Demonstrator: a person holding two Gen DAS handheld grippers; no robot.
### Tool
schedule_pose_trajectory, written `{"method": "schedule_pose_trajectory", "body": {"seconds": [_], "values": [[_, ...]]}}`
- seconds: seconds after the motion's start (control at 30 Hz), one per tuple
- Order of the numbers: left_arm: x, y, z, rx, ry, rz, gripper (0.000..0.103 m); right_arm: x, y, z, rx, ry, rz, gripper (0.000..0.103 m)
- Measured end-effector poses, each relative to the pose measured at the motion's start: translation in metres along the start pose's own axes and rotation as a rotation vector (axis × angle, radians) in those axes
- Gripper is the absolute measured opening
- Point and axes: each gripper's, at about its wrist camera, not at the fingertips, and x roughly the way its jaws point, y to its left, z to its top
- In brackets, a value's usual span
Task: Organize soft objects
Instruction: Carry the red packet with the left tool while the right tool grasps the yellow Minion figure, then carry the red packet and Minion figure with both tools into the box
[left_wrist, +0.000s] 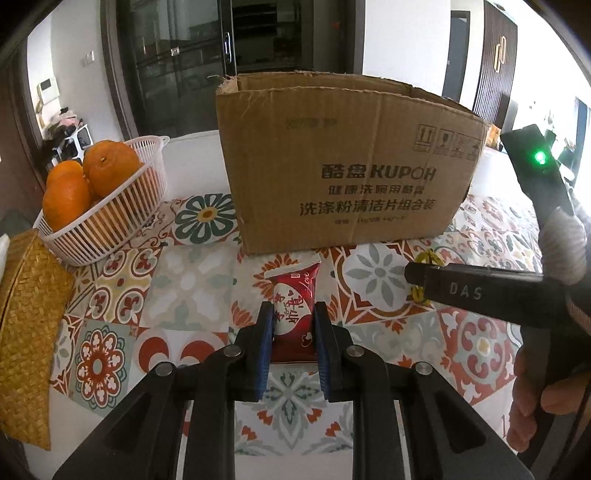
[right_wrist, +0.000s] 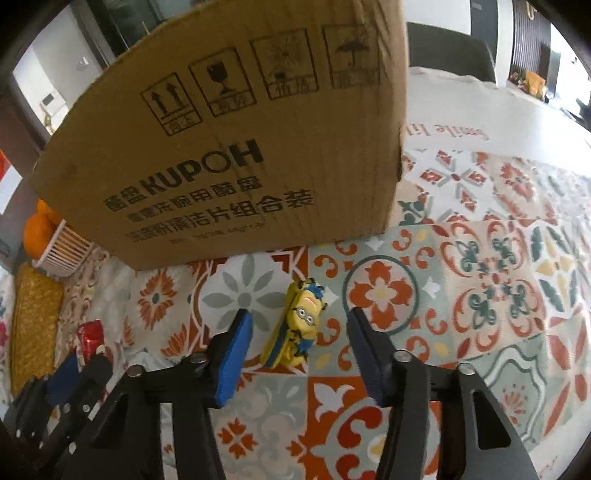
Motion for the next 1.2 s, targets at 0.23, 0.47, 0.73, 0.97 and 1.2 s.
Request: {"method": "schedule_pose_trajectory", "body": {"seconds": [0.23, 0.47, 0.73, 0.97, 1.2], "values": [[0.005, 0.001, 0.004, -0.020, 0.008, -0.004, 0.022, 0.010, 0.005, 0.001, -0.016, 0.006, -0.026, 0.034], [0.003, -0.002, 0.008, -0.030, 0.004, -0.014, 0.022, 0.000, 0.002, 0.002, -0.002, -0.008, -0.004, 0.025], [-0.023, -0.004, 0.015, -0.038, -0.038, -0.043, 0.022, -0.048, 0.002, -0.003, -0.011, -0.067, 0.016, 0.025], [-0.056, -0.003, 0.035, -0.036, -0.107, -0.064, 0.022, -0.101, 0.012, 0.005, -0.036, -0.167, 0.031, 0.025], [-0.080, -0.001, 0.067, -0.020, -0.178, -0.075, 0.022, -0.147, 0.024, 0.028, -0.078, -0.275, 0.034, 0.025]]}}
